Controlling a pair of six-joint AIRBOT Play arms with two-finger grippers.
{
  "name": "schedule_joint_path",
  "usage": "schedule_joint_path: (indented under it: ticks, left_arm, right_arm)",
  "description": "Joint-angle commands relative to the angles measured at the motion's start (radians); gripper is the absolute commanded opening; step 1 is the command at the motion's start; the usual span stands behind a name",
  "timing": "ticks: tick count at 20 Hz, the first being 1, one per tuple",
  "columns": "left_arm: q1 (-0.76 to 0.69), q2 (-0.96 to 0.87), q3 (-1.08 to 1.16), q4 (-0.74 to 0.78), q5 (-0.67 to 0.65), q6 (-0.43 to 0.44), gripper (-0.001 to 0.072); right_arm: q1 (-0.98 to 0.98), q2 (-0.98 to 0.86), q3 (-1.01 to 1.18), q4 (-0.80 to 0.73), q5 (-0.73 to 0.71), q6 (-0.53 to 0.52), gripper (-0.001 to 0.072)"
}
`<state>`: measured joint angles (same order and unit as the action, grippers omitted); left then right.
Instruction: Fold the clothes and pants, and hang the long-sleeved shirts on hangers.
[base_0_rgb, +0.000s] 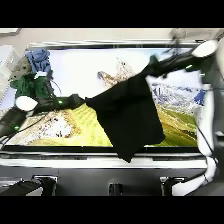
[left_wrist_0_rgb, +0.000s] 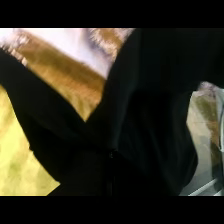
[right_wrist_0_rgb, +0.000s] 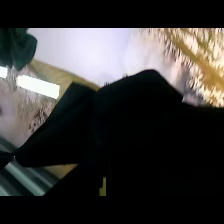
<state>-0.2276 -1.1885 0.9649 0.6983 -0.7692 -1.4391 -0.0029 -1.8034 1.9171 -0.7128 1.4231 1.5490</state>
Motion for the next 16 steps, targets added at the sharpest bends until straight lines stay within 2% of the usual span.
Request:
schedule_joint_path:
  ticks: [1,2,3,5,7,8,12,14,16]
  left_arm:
    - [0.007,-0.048,-0.050,-0.002,0.033,-0.034,0.0026]
    - [0.021,-0.047,-0.046,-0.002,0.028,-0.031,0.0026]
    - [0.040,-0.047,-0.039,-0.002,0.021,-0.022,0.0026]
    - [0.082,-0.045,-0.032,-0.002,0.001,0.004,0.0026]
    - [0.124,-0.045,-0.032,0.002,-0.032,0.015,0.0026]
    - [0.141,-0.045,-0.032,0.002,-0.047,0.049,0.0026]
    - [0.195,-0.045,-0.032,0.003,-0.123,0.153,0.0026]
    - [0.200,-0.045,-0.032,0.013,-0.140,0.161,0.0026]
    - [0.199,-0.046,-0.033,0.013,-0.144,0.161,0.0026]
  right_arm:
    - [0.056,-0.200,0.001,0.013,0.137,0.076,0.0051]
    - [0.057,-0.205,0.001,-0.014,0.168,0.053,0.0341]
    - [0.045,-0.200,0.003,-0.043,0.234,0.029,0.0663]
    - [0.013,-0.175,0.002,-0.191,0.418,0.025,0.0675]
    - [0.006,-0.087,-0.072,-0.423,0.414,0.037,0.0674]
    - [0.011,-0.020,-0.180,-0.482,0.362,0.039,0.0674]
    - [0.032,0.294,-0.884,-0.405,0.120,0.012,0.0697]
    - [0.033,0.445,-1.214,-0.239,-0.051,-0.021,0.0697]
    - [0.033,0.559,-1.407,-0.015,-0.208,-0.072,0.0693]
